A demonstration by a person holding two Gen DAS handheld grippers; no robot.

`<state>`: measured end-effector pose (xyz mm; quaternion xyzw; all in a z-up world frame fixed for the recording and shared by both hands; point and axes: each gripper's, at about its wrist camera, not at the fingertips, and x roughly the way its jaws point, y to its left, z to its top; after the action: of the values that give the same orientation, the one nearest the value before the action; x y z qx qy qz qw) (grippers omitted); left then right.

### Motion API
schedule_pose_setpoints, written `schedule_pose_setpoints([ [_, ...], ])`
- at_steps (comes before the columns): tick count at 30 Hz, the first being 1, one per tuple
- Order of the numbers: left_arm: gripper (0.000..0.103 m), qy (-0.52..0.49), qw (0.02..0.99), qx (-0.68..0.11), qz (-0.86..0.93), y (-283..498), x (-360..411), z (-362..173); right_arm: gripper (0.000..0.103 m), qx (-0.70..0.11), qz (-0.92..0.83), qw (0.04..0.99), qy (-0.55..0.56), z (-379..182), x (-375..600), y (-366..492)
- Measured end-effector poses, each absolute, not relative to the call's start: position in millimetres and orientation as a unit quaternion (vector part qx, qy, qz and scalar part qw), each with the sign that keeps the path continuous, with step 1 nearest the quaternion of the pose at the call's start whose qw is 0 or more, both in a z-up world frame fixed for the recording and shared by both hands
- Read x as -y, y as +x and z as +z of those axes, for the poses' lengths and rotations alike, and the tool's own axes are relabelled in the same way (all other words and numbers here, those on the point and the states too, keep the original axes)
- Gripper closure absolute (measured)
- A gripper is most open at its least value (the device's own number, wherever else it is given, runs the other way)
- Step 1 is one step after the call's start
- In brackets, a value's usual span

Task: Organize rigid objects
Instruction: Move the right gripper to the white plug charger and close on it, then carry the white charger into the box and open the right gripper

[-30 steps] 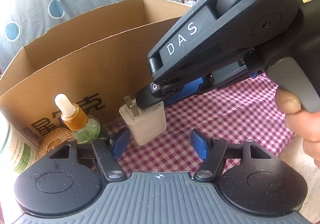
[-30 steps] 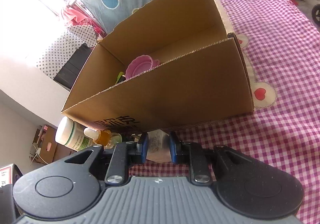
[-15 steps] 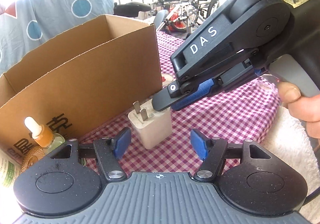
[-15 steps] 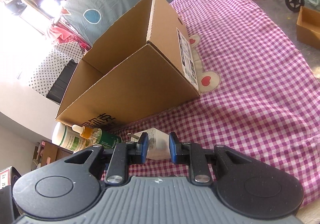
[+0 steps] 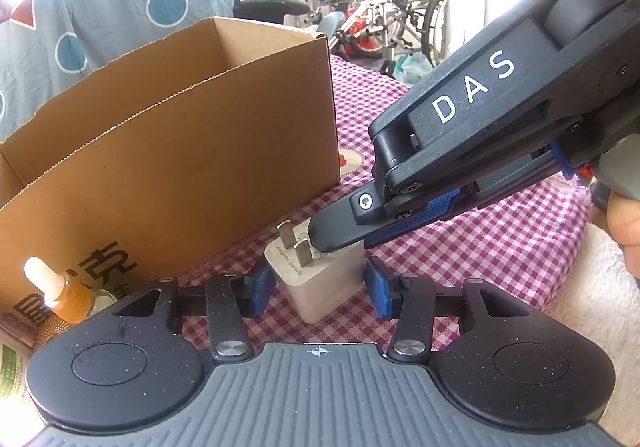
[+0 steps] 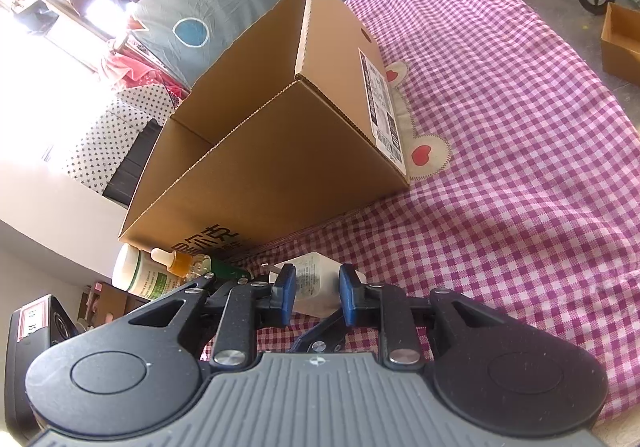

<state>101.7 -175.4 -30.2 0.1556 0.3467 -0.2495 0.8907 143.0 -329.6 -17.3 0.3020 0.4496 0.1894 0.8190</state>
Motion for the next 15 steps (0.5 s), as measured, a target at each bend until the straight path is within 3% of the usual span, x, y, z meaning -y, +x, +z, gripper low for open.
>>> schedule_pose_setpoints([
  [15, 0.058, 0.114, 0.902, -0.343, -0.237, 84, 162, -17, 0.077, -0.435, 0.175, 0.836, 0.286, 0, 322, 123],
])
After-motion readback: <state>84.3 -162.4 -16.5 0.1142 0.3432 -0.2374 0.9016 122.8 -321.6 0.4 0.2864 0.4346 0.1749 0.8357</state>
